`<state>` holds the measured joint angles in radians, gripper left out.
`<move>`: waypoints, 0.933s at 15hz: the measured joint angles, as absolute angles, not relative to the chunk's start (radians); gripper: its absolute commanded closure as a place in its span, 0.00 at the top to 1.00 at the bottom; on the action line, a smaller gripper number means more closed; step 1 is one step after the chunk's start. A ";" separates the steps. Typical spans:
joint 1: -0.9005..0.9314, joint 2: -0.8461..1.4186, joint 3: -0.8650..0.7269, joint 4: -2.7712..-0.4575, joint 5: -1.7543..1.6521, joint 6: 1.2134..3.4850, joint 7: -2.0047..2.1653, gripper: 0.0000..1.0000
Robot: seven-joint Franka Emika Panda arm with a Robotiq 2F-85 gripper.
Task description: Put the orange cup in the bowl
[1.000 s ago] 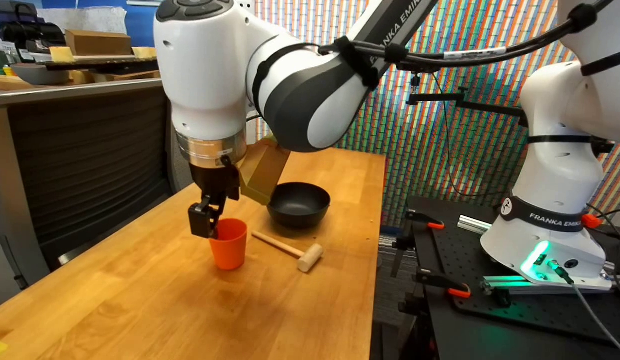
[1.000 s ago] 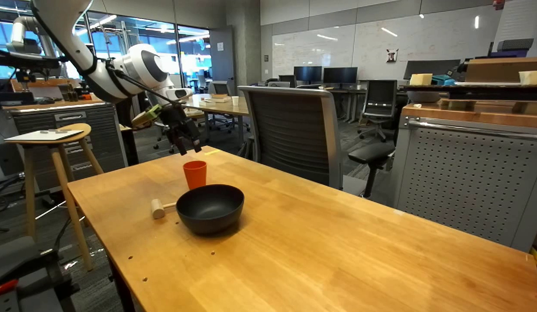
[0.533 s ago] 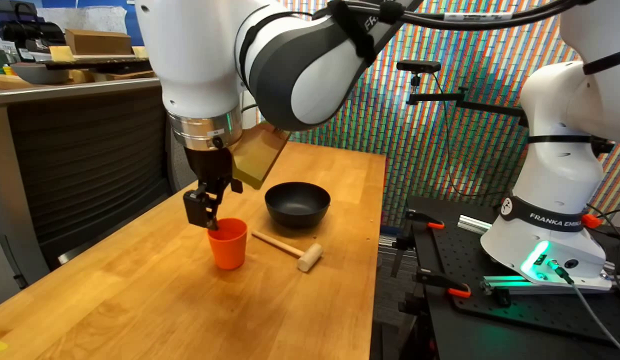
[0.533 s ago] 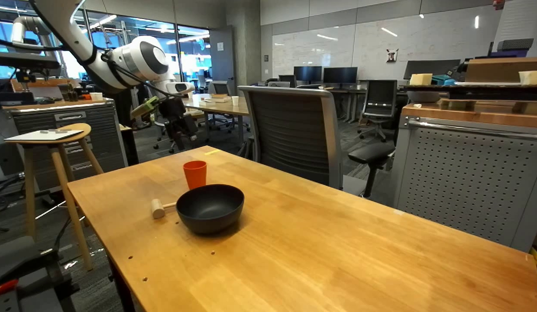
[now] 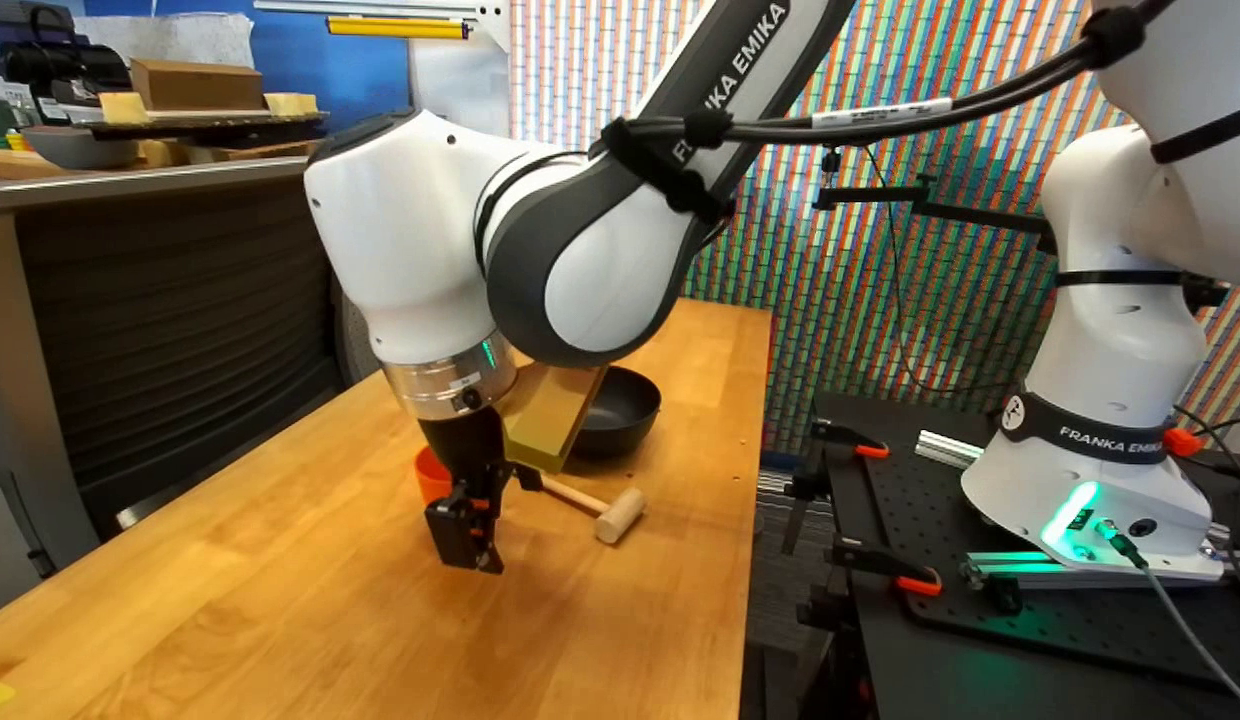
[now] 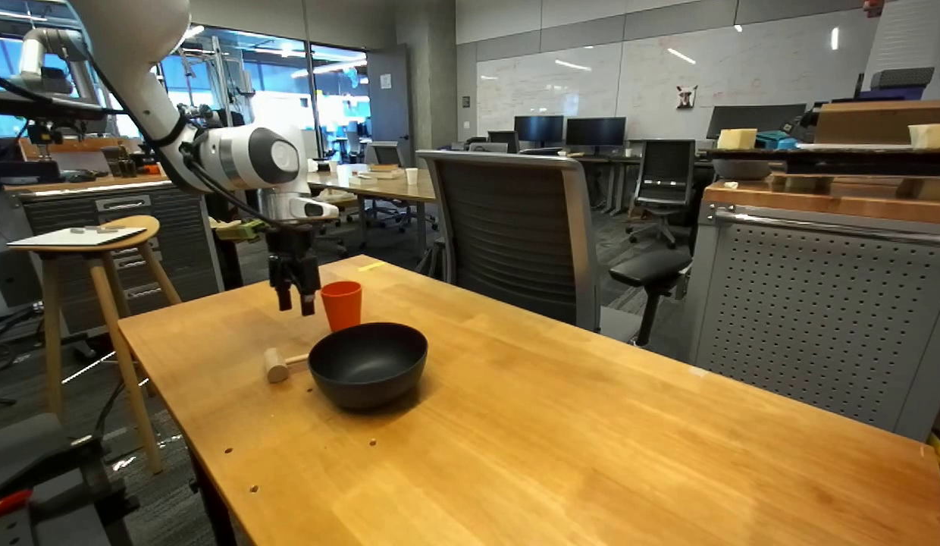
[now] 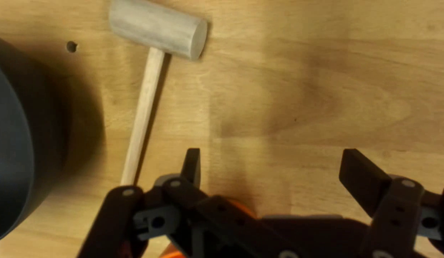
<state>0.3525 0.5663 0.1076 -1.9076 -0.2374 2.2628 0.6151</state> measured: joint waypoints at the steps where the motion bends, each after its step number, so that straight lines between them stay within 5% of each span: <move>1: 0.356 0.579 0.108 -1.906 -0.228 2.264 0.607 1.00; 7: 0.383 0.583 0.090 -1.907 -0.234 2.264 0.601 1.00; 14: 0.388 0.307 0.093 -1.973 -0.263 2.275 0.595 1.00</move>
<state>0.3883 0.3068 0.0928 -1.9729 -0.2629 2.2747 0.5952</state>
